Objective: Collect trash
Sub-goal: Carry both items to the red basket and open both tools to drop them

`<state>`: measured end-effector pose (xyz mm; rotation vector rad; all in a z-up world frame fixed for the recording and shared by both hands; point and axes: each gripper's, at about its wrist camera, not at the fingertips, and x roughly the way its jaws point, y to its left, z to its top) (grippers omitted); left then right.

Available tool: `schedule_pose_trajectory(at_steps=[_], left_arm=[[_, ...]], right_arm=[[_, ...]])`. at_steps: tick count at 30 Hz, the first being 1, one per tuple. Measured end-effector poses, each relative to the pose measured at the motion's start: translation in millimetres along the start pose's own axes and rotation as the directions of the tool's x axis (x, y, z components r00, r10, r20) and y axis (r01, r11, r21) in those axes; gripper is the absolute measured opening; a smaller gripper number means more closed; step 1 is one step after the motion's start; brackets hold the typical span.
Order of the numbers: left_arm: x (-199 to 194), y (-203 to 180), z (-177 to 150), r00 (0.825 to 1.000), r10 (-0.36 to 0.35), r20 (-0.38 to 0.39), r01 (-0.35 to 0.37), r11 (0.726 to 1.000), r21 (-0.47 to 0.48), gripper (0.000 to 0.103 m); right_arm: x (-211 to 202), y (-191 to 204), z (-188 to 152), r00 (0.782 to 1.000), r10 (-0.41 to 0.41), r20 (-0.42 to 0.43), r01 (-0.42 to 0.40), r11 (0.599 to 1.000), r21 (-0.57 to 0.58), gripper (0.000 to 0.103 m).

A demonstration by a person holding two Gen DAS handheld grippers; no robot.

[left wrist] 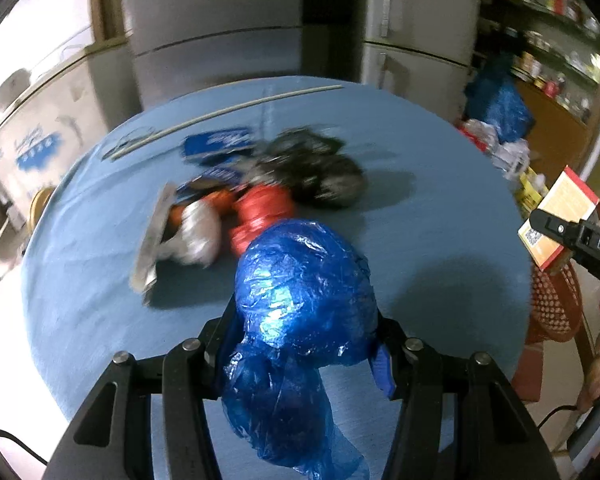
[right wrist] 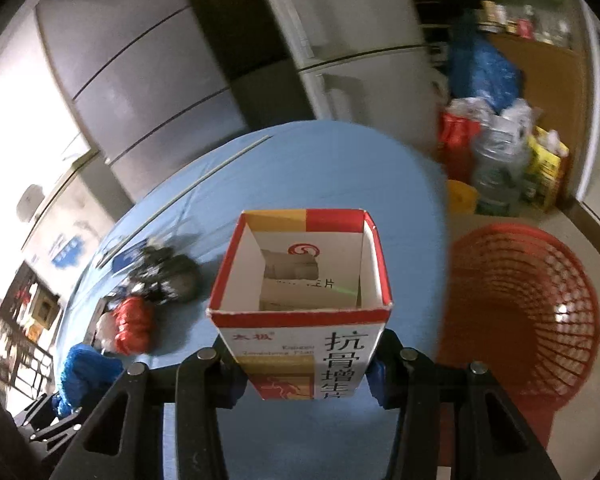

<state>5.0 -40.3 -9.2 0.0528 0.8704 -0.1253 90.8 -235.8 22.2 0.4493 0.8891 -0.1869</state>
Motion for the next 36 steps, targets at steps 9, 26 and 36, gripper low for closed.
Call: schedule_pose_trajectory(at_steps=[9,26,36], left_arm=[[2.6,-84.6,28.4,0.995,-0.099,0.010,0.096,0.983,0.156,0.056],[25.0,-228.7,50.9,0.958,-0.278,-0.069,0.284,0.893,0.350,0.056],[44.7,-280.8,51.9,0.940,-0.314,-0.135,0.342,0.849,0.404,0.056]], right_arm=[[-13.0,-89.0,-2.7,0.994,-0.110,-0.009,0.110,0.985,0.133,0.051],[-1.6,-202.0,-10.7,0.967,-0.231,-0.103,0.250,0.936,0.249,0.051],[7.8,-234.1,-12.6,0.955,-0.247,-0.162,0.282,0.928,0.245,0.055]])
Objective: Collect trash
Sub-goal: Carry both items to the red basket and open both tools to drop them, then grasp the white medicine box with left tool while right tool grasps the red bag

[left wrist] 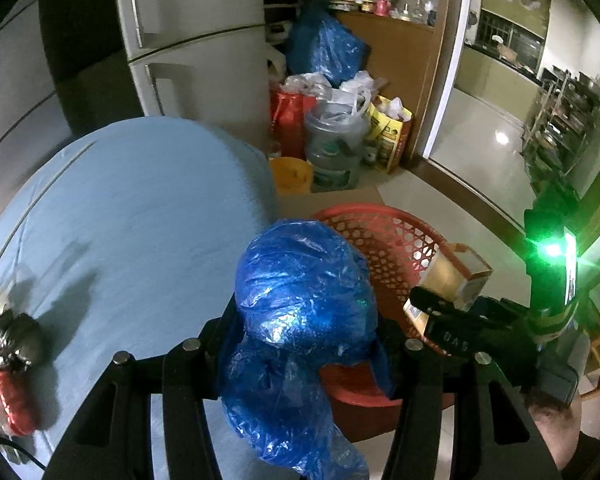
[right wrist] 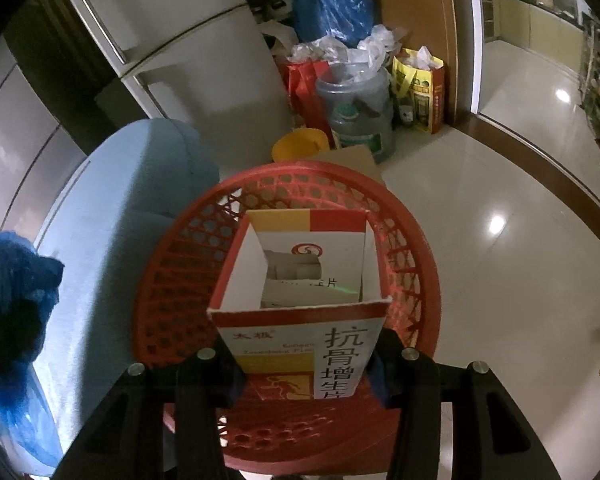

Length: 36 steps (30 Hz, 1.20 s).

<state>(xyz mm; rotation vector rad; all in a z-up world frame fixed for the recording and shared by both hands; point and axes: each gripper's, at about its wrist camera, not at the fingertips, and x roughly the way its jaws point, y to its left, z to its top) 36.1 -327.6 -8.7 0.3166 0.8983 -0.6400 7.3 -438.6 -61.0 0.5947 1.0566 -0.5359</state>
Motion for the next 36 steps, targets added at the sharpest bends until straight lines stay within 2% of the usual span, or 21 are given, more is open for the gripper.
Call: schedule_pose_trajectory(at_steps=[2,4,13,16,17,19,22,29,36], left_arm=[[2.2,-1.5,1.8,1.000,-0.003,-0.004,0.003,1.000,0.004,0.056],[5.8,-4.6,4.0,1.000,-0.008,-0.010,0.008,1.000,0.010,0.056],[31.3,-16.7,10.9,0.998,-0.029,-0.051,0.031,0.999,0.027,0.058],[44.3,-23.3,14.3,0.996,-0.056,-0.076,0.059,0.998,0.028,0.062],[47.6,-25.2,14.9,0.994,-0.063,-0.085,0.065,0.997,0.029,0.069],[52.4,-29.1,16.2,0.993,-0.066,-0.098,0.070,0.997,0.039,0.077],[48.5,-27.9,15.7,0.993,-0.080,-0.090,0.084,0.995,0.044,0.077],[20.9,12.6,5.5,0.997,-0.065,-0.048,0.062,0.997,-0.054,0.077],[-23.8,78.5,-33.4,1.000,0.021,0.002,-0.020,0.979,-0.203,0.077]], right_arm=[[5.5,-0.6,1.9,1.000,0.006,-0.023,-0.007,1.000,-0.012,0.067],[7.5,-1.1,3.4,1.000,0.000,-0.024,0.000,1.000,-0.021,0.074],[-9.3,-21.8,4.1,1.000,-0.012,0.022,0.011,0.999,0.041,0.075],[-15.2,-30.7,2.8,0.999,-0.016,0.030,0.014,0.998,0.068,0.075],[-17.7,-32.9,2.2,0.999,-0.018,0.033,0.016,0.997,0.075,0.075],[-21.3,-36.1,1.6,0.999,-0.026,0.036,0.022,0.996,0.086,0.075],[-24.7,-39.3,1.9,0.999,-0.032,0.041,0.028,0.995,0.093,0.075],[-32.5,-18.2,0.7,0.998,-0.013,0.056,0.009,0.998,0.060,0.075],[-38.2,36.1,-7.9,0.997,0.053,0.061,-0.050,0.998,-0.041,0.075]])
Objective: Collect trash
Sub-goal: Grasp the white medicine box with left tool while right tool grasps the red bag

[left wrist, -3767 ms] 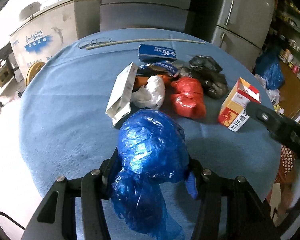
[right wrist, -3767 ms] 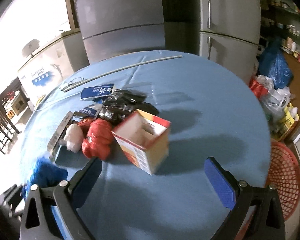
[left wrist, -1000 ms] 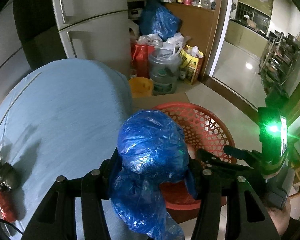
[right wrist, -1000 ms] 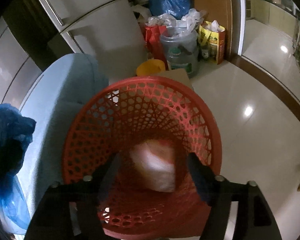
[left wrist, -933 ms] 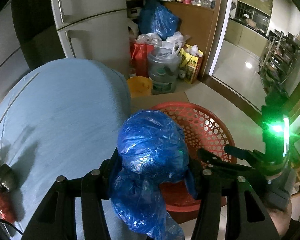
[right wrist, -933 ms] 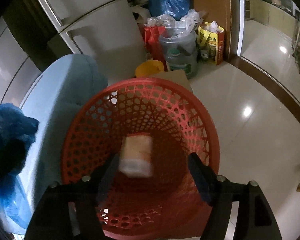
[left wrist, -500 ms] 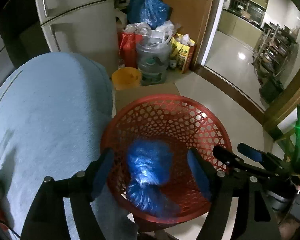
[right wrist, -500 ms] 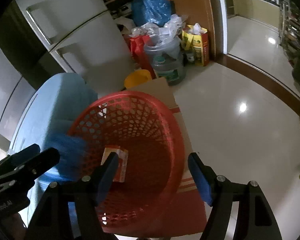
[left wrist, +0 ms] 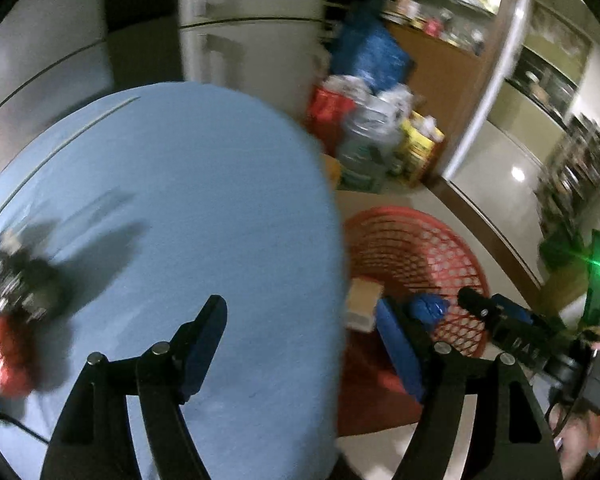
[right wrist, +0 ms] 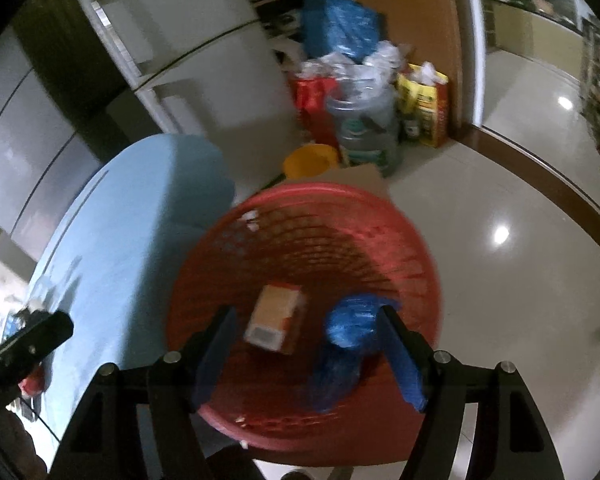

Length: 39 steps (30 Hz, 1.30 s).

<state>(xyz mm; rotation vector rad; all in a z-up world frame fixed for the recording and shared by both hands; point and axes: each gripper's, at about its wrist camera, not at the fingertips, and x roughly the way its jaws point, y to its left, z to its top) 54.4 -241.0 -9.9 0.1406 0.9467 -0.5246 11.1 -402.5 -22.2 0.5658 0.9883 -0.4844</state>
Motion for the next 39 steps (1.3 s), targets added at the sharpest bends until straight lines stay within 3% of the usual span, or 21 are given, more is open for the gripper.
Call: schedule_pose_trajectory(at_steps=[5,8,11,17,22,28,34,39], left_arm=[[-33.9,64.4,-32.9,0.997,0.072,0.037,-0.067,0.989,-0.132,0.077],[-53.5,105.2,-52.6,0.989,0.138,0.055,-0.123,0.968,-0.221,0.077],[-73.4,148.2,-70.5,0.973,0.223,0.063,-0.193,0.930,-0.312,0.077],[-105.0,232.9,-103.8,0.933,0.357,0.046,-0.294,0.830,-0.475,0.078],[-106.3,283.3,-117.1,0.916,0.400,0.020,-0.329,0.779,-0.534,0.078],[-91.9,314.2,-117.0,0.918,0.398,0.000,-0.336,0.774,-0.536,0.078],[-87.0,324.7,-117.5,0.917,0.399,-0.006,-0.339,0.773,-0.536,0.078],[-84.5,331.4,-117.4,0.916,0.400,-0.014,-0.344,0.768,-0.541,0.078]], right_arm=[[0.3,54.9,-12.8,0.998,0.055,-0.014,-0.056,0.992,-0.111,0.075],[1.2,93.1,-21.8,0.996,0.089,-0.033,-0.093,0.979,-0.183,0.075],[3.0,132.6,-33.0,0.990,0.127,-0.058,-0.138,0.956,-0.258,0.075],[6.7,205.2,-59.0,0.972,0.196,-0.128,-0.231,0.895,-0.381,0.075],[10.6,252.5,-76.7,0.956,0.231,-0.178,-0.289,0.840,-0.459,0.075],[16.0,303.4,-88.9,0.935,0.262,-0.240,-0.351,0.788,-0.506,0.075],[30.6,351.8,-86.7,0.878,0.345,-0.331,-0.469,0.757,-0.456,0.075],[53.7,387.3,-89.0,0.845,0.365,-0.391,-0.516,0.746,-0.420,0.075]])
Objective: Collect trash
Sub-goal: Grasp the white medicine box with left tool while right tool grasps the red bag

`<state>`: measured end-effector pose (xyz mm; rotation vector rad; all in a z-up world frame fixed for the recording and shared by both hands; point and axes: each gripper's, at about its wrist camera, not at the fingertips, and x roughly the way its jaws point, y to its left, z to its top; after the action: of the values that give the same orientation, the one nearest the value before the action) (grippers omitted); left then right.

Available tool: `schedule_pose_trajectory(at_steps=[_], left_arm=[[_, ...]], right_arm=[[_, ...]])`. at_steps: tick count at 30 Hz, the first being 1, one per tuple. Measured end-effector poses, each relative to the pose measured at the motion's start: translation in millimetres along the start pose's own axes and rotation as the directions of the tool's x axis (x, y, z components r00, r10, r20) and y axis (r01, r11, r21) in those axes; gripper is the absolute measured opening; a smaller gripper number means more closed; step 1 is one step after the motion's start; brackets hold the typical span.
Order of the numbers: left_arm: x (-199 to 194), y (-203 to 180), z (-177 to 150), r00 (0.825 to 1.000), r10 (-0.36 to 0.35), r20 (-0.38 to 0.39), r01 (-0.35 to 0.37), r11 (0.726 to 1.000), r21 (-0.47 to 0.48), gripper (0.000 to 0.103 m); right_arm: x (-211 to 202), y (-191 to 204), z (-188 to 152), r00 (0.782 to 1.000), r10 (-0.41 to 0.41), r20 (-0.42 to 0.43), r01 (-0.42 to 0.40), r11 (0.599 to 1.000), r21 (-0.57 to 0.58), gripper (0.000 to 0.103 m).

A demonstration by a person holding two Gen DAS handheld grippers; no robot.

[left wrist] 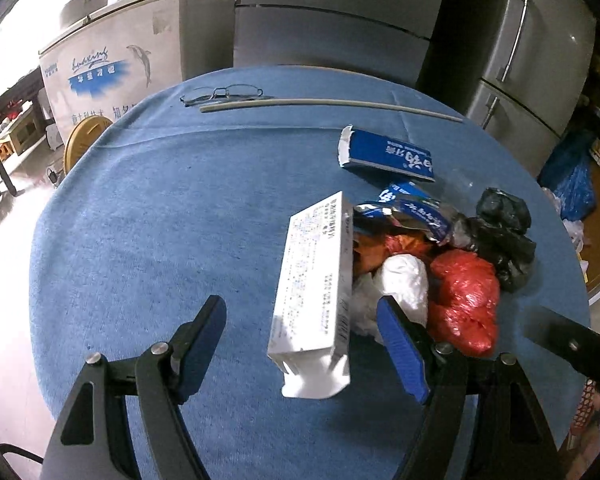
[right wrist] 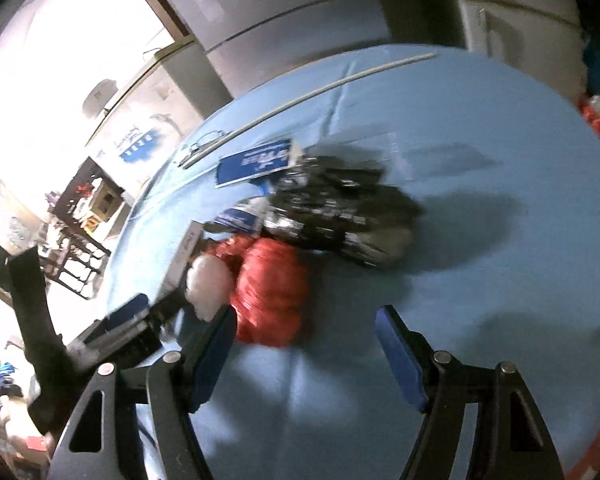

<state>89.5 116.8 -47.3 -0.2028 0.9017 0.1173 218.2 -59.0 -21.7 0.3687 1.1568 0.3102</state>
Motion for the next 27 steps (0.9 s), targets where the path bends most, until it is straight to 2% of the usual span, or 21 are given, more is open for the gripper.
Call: schedule_pose_trajectory(at_steps=[7,8,9,10,19,20,21,23,27], left_arm=[[-0.2,13.3,-0.4,1.000,-0.004,0.001,0.004,1.000,-0.027,0.078],[-0.4,14.6,-0.9,1.000,-0.003,0.002,0.003,1.000,-0.028,0.078],[-0.4,15.4,-1.4,1.000,-0.003,0.001,0.003,1.000,-0.029,0.078],[0.0,15.9,-2.1,1.000,-0.003,-0.001,0.003,1.000,-0.030,0.078],[7.0,1.1,3.2,1.000,0.008,-0.018,-0.008,1.000,0.023,0.077],[9.9,1.8,3.9,1.000,0.013,-0.026,-0.012,1.000,0.021,0.059],[13.6,3.2,4.4,0.999,0.008,-0.043,-0.007,1.000,0.016,0.037],[20.7,10.0,3.7,0.996,-0.003,-0.089,0.002,1.000,-0.007,0.017],[15.9,23.6,-0.5,0.996,0.000,-0.085,-0.003,0.999,-0.036,0.016]], right_arm=[[50.8,13.2,14.3,0.997,0.001,-0.072,-0.001,1.000,0.004,0.075],[54.2,13.5,14.3,0.997,-0.004,-0.074,0.004,1.000,0.001,0.072],[55.1,16.6,14.5,0.998,-0.019,-0.063,0.018,1.000,-0.024,0.064],[57.3,18.2,14.7,0.997,-0.017,-0.075,0.014,0.999,-0.033,0.049],[35.0,6.6,-2.4,0.998,-0.038,-0.051,0.036,0.998,-0.044,0.048],[31.3,2.7,-4.8,0.998,-0.036,-0.050,0.034,0.999,-0.040,0.048],[27.3,0.7,-8.2,0.998,-0.035,-0.048,0.034,0.999,-0.036,0.048],[20.0,-9.1,-15.3,0.999,-0.031,-0.042,0.031,0.999,-0.014,0.048],[8.3,-23.5,-24.2,0.999,-0.020,-0.028,0.021,1.000,0.020,0.048]])
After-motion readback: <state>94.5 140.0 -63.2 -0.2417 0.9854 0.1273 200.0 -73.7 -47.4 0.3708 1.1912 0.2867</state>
